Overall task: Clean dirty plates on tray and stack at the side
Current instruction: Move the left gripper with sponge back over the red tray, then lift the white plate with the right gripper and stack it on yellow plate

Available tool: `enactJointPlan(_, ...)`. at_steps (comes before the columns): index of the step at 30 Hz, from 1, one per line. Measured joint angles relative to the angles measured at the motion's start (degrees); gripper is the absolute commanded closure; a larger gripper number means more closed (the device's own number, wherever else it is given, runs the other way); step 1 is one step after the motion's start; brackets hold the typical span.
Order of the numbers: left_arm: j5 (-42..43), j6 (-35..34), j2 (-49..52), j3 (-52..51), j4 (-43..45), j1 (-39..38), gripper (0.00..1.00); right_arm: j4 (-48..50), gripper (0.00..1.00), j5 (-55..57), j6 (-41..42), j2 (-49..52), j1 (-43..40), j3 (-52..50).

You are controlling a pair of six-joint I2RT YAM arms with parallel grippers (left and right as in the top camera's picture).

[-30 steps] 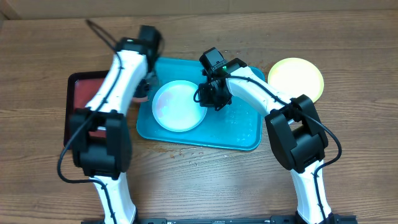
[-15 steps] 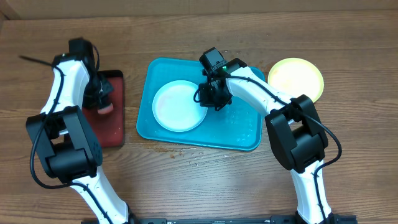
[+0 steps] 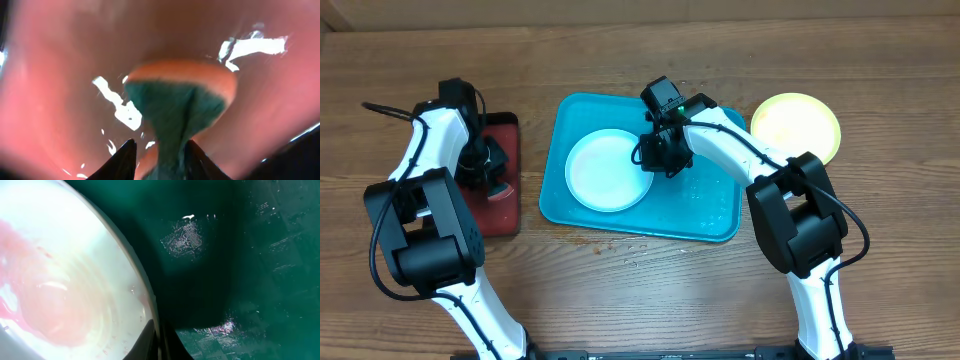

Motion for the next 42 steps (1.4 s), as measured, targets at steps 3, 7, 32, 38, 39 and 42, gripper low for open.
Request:
enactJointPlan(3, -0.2, 0.0, 0.0, 3.0, -5.5, 0.0, 0.7, -0.7, 0.96, 0.2, 0.0, 0.0, 0.0, 0.2)
enactJointPlan(7, -0.5, -0.2, 0.0, 13.3, -12.8, 0.7, 0.69, -2.3, 0.96, 0.9, -0.3, 0.0, 0.0, 1.3)
enactJointPlan(32, -0.6, -2.0, -0.7, 24.0, -15.7, 2.6, 0.0, -28.2, 0.96, 71.5, -18.6, -6.1, 17.8, 22.6)
enactJointPlan(38, -0.6, -2.0, -0.7, 24.0, -15.7, 2.6, 0.0, -28.1, 0.96, 84.2, -23.8, -6.1, 21.6, 22.6)
enactJointPlan(39, -0.6, -2.0, -0.7, 24.0, -15.7, 2.6, 0.0, -28.1, 0.96, 85.6, -24.3, -6.1, 22.3, 22.6)
enactJointPlan(42, -0.6, -2.0, -0.7, 24.0, -15.7, 2.6, 0.0, -27.9, 0.96, 87.4, -25.0, -6.1, 23.3, 22.6)
